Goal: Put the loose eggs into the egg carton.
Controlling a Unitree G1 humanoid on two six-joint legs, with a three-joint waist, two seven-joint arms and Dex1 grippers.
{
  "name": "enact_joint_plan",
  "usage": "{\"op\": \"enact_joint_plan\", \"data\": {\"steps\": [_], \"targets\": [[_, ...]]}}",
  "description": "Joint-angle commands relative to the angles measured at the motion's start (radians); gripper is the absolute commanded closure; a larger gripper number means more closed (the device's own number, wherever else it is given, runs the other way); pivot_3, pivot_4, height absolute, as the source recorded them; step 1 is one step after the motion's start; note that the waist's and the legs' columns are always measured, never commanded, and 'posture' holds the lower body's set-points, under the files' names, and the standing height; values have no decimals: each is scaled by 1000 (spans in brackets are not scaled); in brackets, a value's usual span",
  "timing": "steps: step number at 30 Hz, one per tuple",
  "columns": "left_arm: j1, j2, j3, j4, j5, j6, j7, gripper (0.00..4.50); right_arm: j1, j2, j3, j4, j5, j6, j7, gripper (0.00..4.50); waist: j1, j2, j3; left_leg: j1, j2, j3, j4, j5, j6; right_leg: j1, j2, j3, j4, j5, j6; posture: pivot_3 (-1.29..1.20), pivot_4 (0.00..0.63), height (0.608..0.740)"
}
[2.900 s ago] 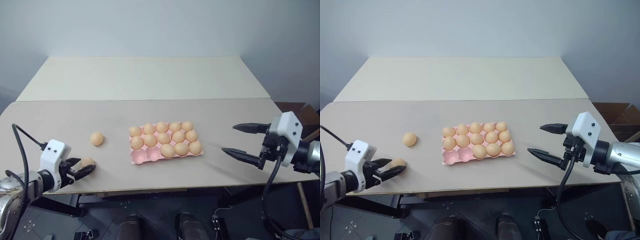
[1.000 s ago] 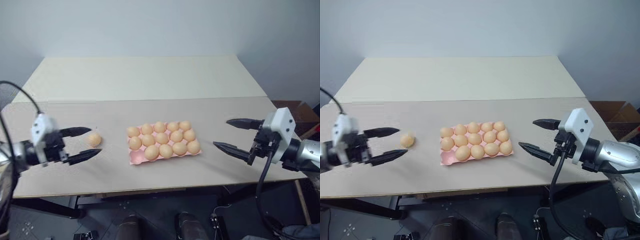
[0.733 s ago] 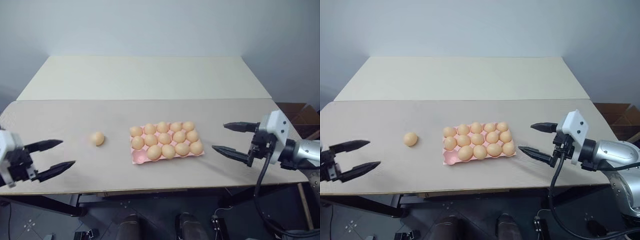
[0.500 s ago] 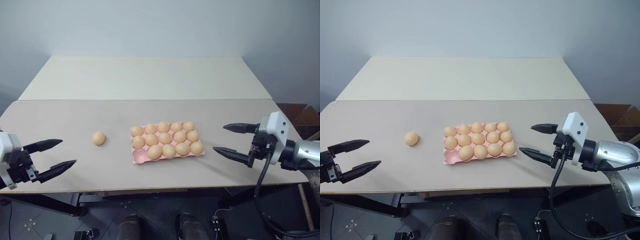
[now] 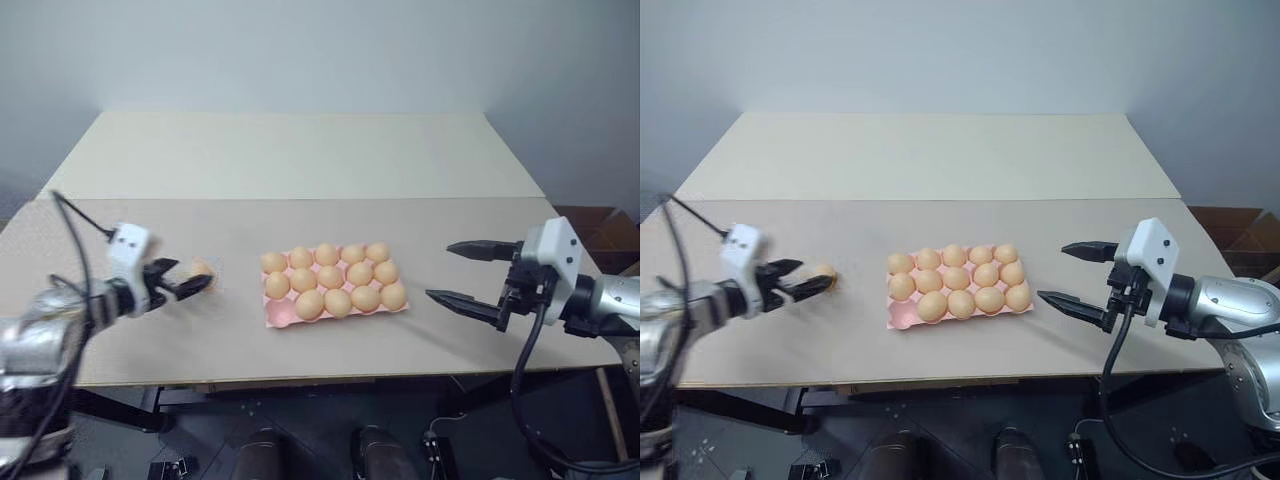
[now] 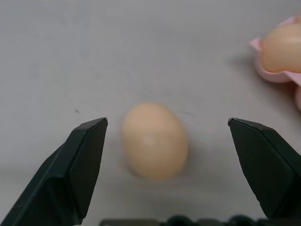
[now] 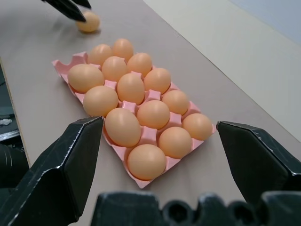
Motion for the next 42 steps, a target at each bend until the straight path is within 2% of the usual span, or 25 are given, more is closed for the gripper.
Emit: {"op": "enact_joint_plan", "data": {"steps": [1, 3, 11, 13, 16, 21, 26, 31, 38, 42], "targets": [[-73, -33, -36, 69, 54, 13, 63, 21, 19, -6, -59, -47, 28, 1, -13, 0, -5, 0, 0, 0, 0, 0, 0, 0, 0, 0, 0, 0, 0, 0, 0, 0, 150, 740], [-107, -59, -49, 106, 65, 24, 82, 21, 25, -3, -66, -58, 34, 6, -23, 0, -2, 0, 0, 0, 0, 0, 0, 0, 0, 0, 0, 0, 1, 0, 0, 0, 150, 740], [-129, -58, -50, 112, 62, 31, 48, 2580, 39, -2, -101, -89, 69, 31, -62, 0, 1, 0, 0, 0, -1, 0, 0, 0, 0, 1, -1, 0, 0, 0, 0, 0, 150, 740], [-121, -46, -38, 83, 46, 40, 27, 2867, 39, -4, -101, -92, 68, 29, -69, 0, 2, 0, 0, 0, -1, 0, 1, 0, 0, 1, -1, 0, 0, 0, 0, 0, 150, 740], [-100, -4, -31, 2, 15, 28, -44, 2904, 36, -2, -98, -90, 67, 29, -78, 0, 1, 0, 0, 0, -1, 0, 0, 0, 0, 0, -1, 0, 0, 0, 0, 0, 150, 740], [-72, 74, -40, -135, -62, -73, -252, 2904, 35, 5, -82, -95, 63, 25, -89, 0, 1, 0, 0, -1, 0, 0, 0, 0, 0, 0, -1, 0, 0, 0, -1, 0, 150, 740], [-83, 96, -141, -204, -117, -169, -473, 2904, 32, 19, -63, -99, 55, 19, -104, 0, 4, 0, 0, -1, -1, 0, 0, 0, 0, 0, -1, 0, 0, -1, -1, 0, 150, 740], [-90, 62, -225, -177, -83, -263, -531, 2904, 43, 28, -70, -117, 58, 20, -118, 0, 2, 0, 0, -1, 0, 0, 0, 0, 0, 0, -1, 0, 0, -1, -1, 0, 150, 740], [-103, 35, -295, -176, -59, -279, -553, 2904, 68, 34, -83, -139, 60, 20, -135, 0, 2, 0, 0, -1, -1, 0, 1, 0, 0, 0, -1, 0, 0, -1, 1, 0, 150, 740], [-108, 14, -281, -153, -41, -302, -521, 1668, 70, 35, -88, -146, 66, 22, -144, 0, 2, 0, 0, -1, 0, -1, 1, 0, 0, 0, 0, 0, 0, -2, 2, 0, 150, 740]]}}
